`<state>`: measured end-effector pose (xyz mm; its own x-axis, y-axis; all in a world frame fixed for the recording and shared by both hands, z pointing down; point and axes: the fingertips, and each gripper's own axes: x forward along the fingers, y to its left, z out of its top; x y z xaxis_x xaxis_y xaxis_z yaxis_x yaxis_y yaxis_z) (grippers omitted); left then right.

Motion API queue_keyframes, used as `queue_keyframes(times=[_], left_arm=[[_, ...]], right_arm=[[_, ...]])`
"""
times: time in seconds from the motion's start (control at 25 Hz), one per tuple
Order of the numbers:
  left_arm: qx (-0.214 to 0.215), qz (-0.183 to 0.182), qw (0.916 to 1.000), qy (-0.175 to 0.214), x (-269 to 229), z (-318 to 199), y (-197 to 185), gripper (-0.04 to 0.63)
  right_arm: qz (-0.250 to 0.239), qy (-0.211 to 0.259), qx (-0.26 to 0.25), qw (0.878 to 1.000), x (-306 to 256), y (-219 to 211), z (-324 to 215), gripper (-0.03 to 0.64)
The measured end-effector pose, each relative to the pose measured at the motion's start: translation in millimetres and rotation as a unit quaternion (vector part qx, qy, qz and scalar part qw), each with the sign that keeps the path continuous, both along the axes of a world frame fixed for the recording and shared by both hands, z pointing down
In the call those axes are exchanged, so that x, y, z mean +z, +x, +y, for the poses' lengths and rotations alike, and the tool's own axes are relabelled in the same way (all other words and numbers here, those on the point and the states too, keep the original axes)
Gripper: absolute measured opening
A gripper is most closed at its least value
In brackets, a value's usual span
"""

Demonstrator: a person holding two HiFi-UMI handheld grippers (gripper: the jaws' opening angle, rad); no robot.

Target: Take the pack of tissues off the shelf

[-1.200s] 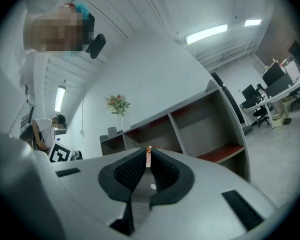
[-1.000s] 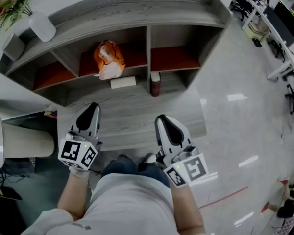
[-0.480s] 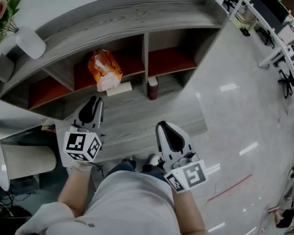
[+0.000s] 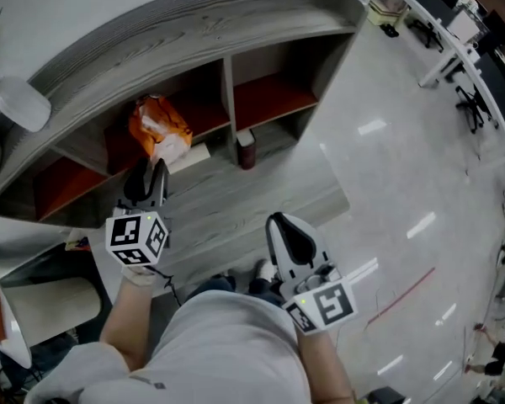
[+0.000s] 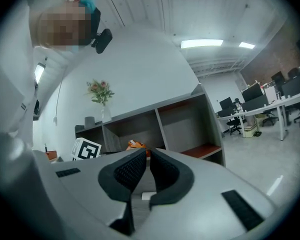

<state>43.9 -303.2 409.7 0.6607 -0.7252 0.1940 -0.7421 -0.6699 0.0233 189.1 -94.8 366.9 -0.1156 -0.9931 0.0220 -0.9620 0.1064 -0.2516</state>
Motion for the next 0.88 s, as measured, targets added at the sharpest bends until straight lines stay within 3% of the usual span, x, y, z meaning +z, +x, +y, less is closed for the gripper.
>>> queue_keyframes(times=[0.2,0.44,0.88], left_arm=[[-0.003,0.007,1.0,0.003,3,-10,1,0.138],[-0.002,0.017,0.9998,0.011,1,-12,-2,0.044],[0.014,0.018,0.9996,0.017,-8,7,-3,0.018]], right_arm=[[0.003,-0.003,0.022,1.0,0,1,6,0.032],[0.002,-0.007,0.033,0.999,3,-2,11,0.032],[-0.002,0.0,0.026,1.0,0,-5,17,0.032]])
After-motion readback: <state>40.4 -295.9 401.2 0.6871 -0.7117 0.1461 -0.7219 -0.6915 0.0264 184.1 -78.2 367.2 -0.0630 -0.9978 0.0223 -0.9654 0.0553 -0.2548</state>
